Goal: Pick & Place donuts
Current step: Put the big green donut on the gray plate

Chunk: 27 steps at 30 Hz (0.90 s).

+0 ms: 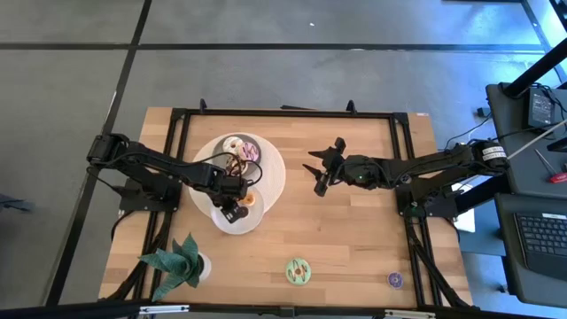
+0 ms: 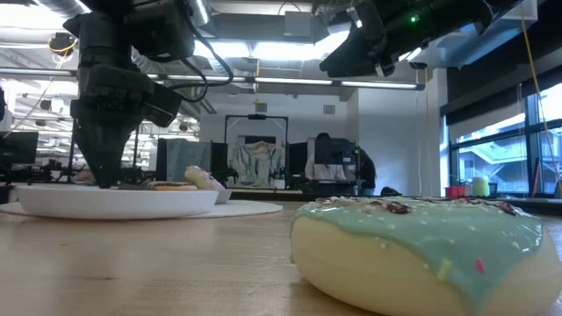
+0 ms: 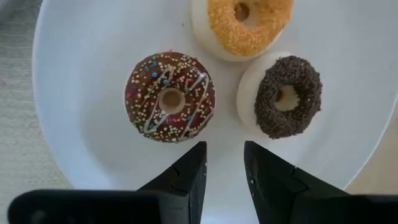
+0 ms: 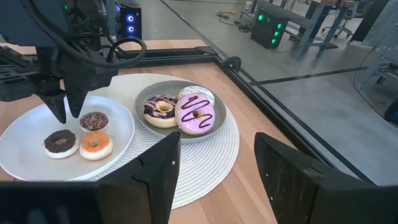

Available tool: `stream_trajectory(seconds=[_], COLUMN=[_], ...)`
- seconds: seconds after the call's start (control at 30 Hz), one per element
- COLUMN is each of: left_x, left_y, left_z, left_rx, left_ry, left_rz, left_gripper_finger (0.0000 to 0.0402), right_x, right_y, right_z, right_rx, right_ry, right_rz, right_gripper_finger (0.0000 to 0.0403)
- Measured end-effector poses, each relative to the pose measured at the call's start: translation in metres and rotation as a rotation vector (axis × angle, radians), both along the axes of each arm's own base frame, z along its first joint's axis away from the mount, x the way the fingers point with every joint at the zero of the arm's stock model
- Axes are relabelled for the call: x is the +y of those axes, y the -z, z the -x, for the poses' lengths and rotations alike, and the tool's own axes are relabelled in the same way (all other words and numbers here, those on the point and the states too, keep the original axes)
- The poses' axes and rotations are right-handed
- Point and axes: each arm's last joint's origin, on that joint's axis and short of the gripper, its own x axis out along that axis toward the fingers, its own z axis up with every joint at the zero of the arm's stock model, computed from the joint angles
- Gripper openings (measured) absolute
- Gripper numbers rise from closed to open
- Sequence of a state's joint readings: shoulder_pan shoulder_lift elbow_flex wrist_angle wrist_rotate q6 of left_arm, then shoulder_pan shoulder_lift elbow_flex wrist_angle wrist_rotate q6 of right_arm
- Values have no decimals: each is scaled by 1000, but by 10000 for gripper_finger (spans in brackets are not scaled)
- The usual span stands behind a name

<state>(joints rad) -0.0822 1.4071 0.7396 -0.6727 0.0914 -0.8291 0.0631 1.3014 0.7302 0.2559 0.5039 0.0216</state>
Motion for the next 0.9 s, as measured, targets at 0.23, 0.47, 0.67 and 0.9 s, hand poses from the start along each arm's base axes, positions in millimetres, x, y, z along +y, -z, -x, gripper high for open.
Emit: stream_trajectory(seconds=[0.23,0.47,0.67,0.9], left_x=[1,-5,-6,-8], left_y=[-3,-25,-36,-49], left_z=[1,-24,-38,-50], left_rx=[-5,-359,-556,-738], left_ry=[9,196,336,416], left_rz=[-29,-141,-231,-308], left_gripper_finger=[103,100,101,99], right_x=[0,5,21,58], right_y=[-1,4,17,39], right_z=[3,10,3,-13], right_rx=[16,123,175,235], right_ry=[-2,-178,-431,-575], right_rz=[4,-64,-154,-90], right_gripper_finger=[207,207,207,207])
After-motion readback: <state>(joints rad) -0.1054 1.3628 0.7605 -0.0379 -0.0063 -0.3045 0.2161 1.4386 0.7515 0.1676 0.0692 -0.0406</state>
